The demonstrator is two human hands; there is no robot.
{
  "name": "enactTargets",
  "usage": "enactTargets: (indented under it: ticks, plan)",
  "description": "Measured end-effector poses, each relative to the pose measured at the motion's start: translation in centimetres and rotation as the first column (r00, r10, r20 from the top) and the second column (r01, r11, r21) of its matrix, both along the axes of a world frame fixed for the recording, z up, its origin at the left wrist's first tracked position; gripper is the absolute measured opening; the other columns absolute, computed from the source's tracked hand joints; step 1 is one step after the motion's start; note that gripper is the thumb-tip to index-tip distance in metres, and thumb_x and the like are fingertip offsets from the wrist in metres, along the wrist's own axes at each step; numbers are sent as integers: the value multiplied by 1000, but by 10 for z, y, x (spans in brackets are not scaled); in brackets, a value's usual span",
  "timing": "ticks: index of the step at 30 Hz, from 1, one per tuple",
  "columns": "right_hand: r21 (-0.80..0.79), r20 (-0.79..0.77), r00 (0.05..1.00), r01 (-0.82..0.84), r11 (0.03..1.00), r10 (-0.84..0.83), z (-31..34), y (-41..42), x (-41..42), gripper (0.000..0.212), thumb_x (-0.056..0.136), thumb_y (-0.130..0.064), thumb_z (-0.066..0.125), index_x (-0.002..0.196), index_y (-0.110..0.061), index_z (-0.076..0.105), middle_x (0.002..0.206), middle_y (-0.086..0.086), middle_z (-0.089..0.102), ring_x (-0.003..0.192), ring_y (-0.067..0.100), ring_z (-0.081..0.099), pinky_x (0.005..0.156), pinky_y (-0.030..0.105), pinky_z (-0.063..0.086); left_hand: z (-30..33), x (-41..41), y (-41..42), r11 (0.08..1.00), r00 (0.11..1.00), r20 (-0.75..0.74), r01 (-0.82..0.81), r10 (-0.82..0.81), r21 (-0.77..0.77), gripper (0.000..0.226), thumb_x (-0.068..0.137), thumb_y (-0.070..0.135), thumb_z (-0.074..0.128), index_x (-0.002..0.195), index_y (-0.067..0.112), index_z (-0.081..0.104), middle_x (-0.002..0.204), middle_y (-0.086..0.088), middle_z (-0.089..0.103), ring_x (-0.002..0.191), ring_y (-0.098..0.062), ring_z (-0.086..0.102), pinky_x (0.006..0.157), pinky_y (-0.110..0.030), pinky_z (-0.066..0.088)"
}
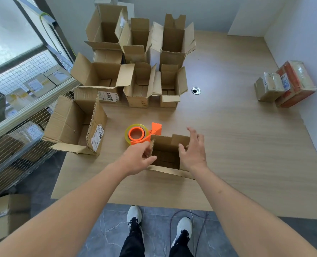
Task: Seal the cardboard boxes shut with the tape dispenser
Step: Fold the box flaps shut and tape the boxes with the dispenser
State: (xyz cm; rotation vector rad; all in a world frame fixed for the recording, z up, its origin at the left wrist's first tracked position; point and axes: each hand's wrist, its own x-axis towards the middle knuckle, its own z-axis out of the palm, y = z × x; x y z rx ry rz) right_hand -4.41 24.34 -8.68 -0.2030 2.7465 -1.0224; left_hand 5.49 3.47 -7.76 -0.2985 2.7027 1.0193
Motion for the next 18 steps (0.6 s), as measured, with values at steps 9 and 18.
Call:
enactTargets:
  ticks: [9,18]
  plan:
    - [45,24,995,-101,994,100,0,12,-1,34,93,-38,64,126,-33,59,116,-4,31,107,19,51,95,40,54,6,9,21,990,966,243,63,-94,129,75,81,69,67,141,25,56,164,6,-4,151,-20,19,120,-33,24]
    - [96,-15,974,-222,970,224,1,32,18,44,83,-64,63,120,-41,60,117,-7,42,115,17,38,98,37,47,-1,8,23,959,961,-196,142,-193,-247,37,75,18,82,91,20,49,154,1,35,136,-25,44,81,-36,53]
